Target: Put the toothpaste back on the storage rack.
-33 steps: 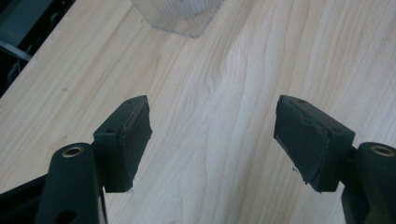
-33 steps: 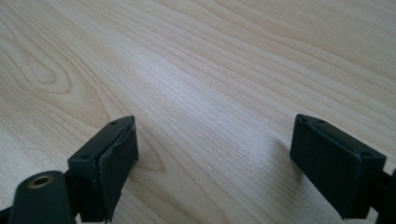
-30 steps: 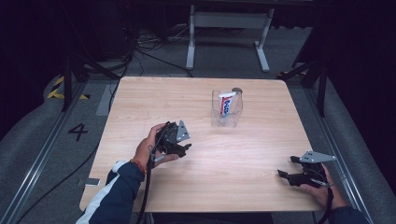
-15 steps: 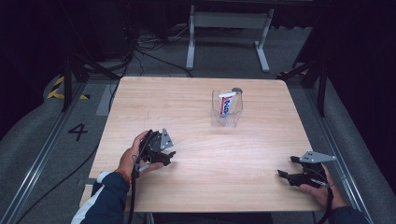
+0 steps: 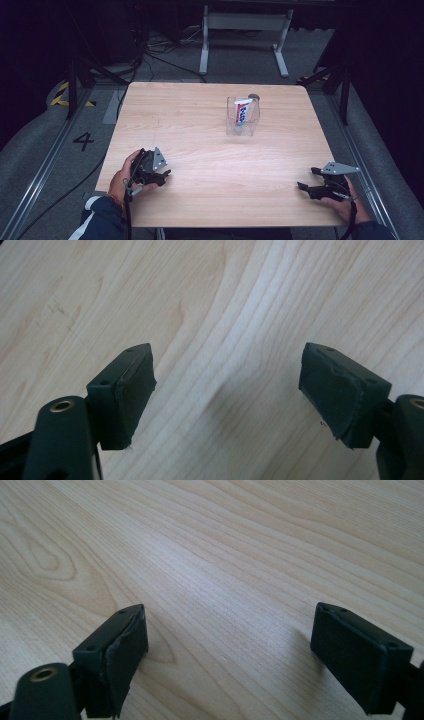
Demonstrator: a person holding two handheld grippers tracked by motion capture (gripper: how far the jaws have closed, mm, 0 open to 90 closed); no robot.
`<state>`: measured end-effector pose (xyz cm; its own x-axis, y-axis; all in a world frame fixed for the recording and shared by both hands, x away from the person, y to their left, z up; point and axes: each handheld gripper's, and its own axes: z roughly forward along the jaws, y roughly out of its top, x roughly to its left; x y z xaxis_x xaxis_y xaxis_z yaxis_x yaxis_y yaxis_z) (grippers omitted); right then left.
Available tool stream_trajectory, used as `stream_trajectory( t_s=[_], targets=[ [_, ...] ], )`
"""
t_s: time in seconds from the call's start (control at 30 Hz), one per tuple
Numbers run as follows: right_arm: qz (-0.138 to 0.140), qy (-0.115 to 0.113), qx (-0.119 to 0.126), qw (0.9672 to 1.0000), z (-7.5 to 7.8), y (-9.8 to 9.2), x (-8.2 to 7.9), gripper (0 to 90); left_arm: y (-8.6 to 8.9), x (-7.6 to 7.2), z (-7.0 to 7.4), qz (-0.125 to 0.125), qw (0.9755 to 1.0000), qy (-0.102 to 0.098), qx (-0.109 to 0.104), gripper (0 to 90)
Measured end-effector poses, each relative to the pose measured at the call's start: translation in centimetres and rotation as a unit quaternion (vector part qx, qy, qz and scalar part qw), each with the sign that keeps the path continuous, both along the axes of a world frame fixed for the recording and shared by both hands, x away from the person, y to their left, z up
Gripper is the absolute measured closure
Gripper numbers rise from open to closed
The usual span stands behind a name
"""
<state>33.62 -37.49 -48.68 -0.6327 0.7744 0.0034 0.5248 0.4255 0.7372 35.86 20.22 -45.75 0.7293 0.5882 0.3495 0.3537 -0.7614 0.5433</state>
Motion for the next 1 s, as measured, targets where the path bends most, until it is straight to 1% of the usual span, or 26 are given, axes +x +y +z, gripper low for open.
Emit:
stream_trajectory(
  t_s=[0.03, 0.07, 0.1, 0.17, 0.2, 0.23, 0.27, 0.33, 0.37, 0.43, 0.47, 0.5, 0.53, 0.57, 0.6, 0.63, 0.67, 0.7, 0.73, 0.77, 0.8, 0.83, 0.87, 0.9, 0.97, 1.0],
  targets=[
    [0.000, 0.000, 0.000, 1.0000, 0.0, 0.0, 0.0, 15.4, 0.2, -0.1, -0.1, 0.003, 1.0000, 0.000, 0.000, 23.0],
    [0.000, 0.000, 0.000, 1.0000, 0.0, 0.0, 0.0, 15.4, 0.5, -0.1, -0.2, 0.002, 1.0000, 0.006, -0.003, 23.0],
    [0.000, 0.000, 0.000, 1.0000, 0.0, 0.0, 0.0, 15.4, 0.7, -0.2, -0.3, 0.005, 0.9998, 0.016, -0.009, 24.0],
    [-0.001, 0.000, 0.000, 1.0000, 0.0, 0.0, 0.0, 15.4, 1.5, -0.2, -0.4, 0.011, 0.9994, 0.022, -0.025, 24.3],
    [-0.001, 0.000, 0.001, 1.0000, 0.0, 0.0, 0.0, 15.4, 1.5, -0.2, -0.4, 0.011, 0.9994, 0.022, -0.025, 24.2],
    [-0.001, 0.000, 0.001, 1.0000, 0.0, 0.0, 0.0, 15.4, 1.8, -0.3, -0.3, 0.020, 0.9991, 0.025, -0.027, 24.2],
    [-0.001, 0.000, 0.000, 1.0000, 0.0, 0.0, 0.0, 15.4, 2.2, -0.3, -0.3, 0.025, 0.9987, 0.032, -0.029, 23.6],
    [-0.001, 0.000, 0.000, 1.0000, 0.0, 0.0, 0.0, 15.4, 2.8, -0.3, -0.7, 0.035, 0.9972, 0.044, -0.048, 23.5],
    [-0.001, 0.000, 0.001, 1.0000, 0.0, 0.0, 0.0, 15.4, 3.6, -0.3, -0.9, 0.038, 0.9955, 0.050, -0.070, 23.5],
    [-0.001, 0.000, 0.000, 1.0000, 0.0, 0.0, 0.0, 15.5, 3.9, -0.2, -0.9, 0.043, 0.9950, 0.052, -0.073, 23.4],
    [-0.001, 0.000, 0.001, 1.0000, 0.0, 0.0, 0.0, 15.4, 4.3, -0.3, -0.9, 0.050, 0.9940, 0.058, -0.078, 22.8],
    [-0.001, 0.000, 0.001, 1.0000, 0.0, 0.0, 0.0, 15.4, 4.7, -0.3, -1.0, 0.056, 0.9937, 0.053, -0.082, 22.8],
    [-0.001, 0.000, 0.000, 1.0000, 0.0, 0.0, 0.0, 15.4, 5.1, -0.2, -1.1, 0.059, 0.9929, 0.056, -0.087, 22.1],
    [-0.001, 0.000, 0.001, 1.0000, 0.0, 0.0, 0.0, 15.4, 5.7, -0.4, -1.1, 0.066, 0.9924, 0.056, -0.087, 21.4],
    [-0.001, 0.000, 0.000, 1.0000, 0.0, 0.0, 0.0, 15.4, 6.0, -0.4, -1.2, 0.073, 0.9913, 0.055, -0.094, 20.7],
    [-0.001, 0.000, 0.001, 1.0000, 0.0, 0.0, 0.0, 15.4, 6.4, -0.5, -1.3, 0.081, 0.9895, 0.061, -0.103, 20.2],
    [-0.001, 0.000, 0.000, 1.0000, 0.0, 0.0, 0.0, 15.4, 6.6, -0.5, -1.3, 0.088, 0.9872, 0.072, -0.112, 19.3],
    [-0.001, 0.000, 0.001, 1.0000, 0.0, 0.0, 0.0, 15.4, 7.1, -0.4, -1.6, 0.093, 0.9849, 0.070, -0.128, 18.6],
    [-0.001, 0.000, 0.000, 1.0000, 0.0, 0.0, 0.0, 15.4, 7.1, -0.4, -1.6, 0.093, 0.9849, 0.070, -0.128, 18.2],
    [-0.001, 0.000, 0.000, 1.0000, 0.0, 0.0, 0.0, 15.4, 7.4, -0.5, -1.8, 0.103, 0.9806, 0.080, -0.146, 18.2],
    [0.000, 0.000, 0.000, 1.0000, 0.0, 0.0, 0.0, 15.4, 7.7, -0.6, -2.1, 0.114, 0.9755, 0.086, -0.167, 17.1],
    [-0.001, 0.001, 0.001, 1.0000, 0.0, 0.0, 0.0, 15.4, 8.0, -0.7, -2.4, 0.110, 0.9757, 0.072, -0.175, 14.8],
    [-0.001, 0.001, 0.001, 1.0000, 0.0, 0.0, 0.0, 15.4, 8.1, -0.8, -2.4, 0.110, 0.9755, 0.072, -0.176, 14.8],
    [-0.001, 0.001, 0.001, 1.0000, 0.0, 0.0, 0.0, 15.3, 8.1, -1.0, -2.5, 0.115, 0.9744, 0.072, -0.179, 14.9],
    [-0.001, 0.001, 0.001, 1.0000, 0.0, 0.0, 0.0, 15.3, 8.1, -1.1, -2.5, 0.124, 0.9733, 0.067, -0.181, 14.9],
    [0.000, 0.001, 0.001, 1.0000, 0.0, 0.0, 0.0, 15.4, 8.0, -1.2, -2.5, 0.129, 0.9719, 0.071, -0.183, 14.7]
  ],
)
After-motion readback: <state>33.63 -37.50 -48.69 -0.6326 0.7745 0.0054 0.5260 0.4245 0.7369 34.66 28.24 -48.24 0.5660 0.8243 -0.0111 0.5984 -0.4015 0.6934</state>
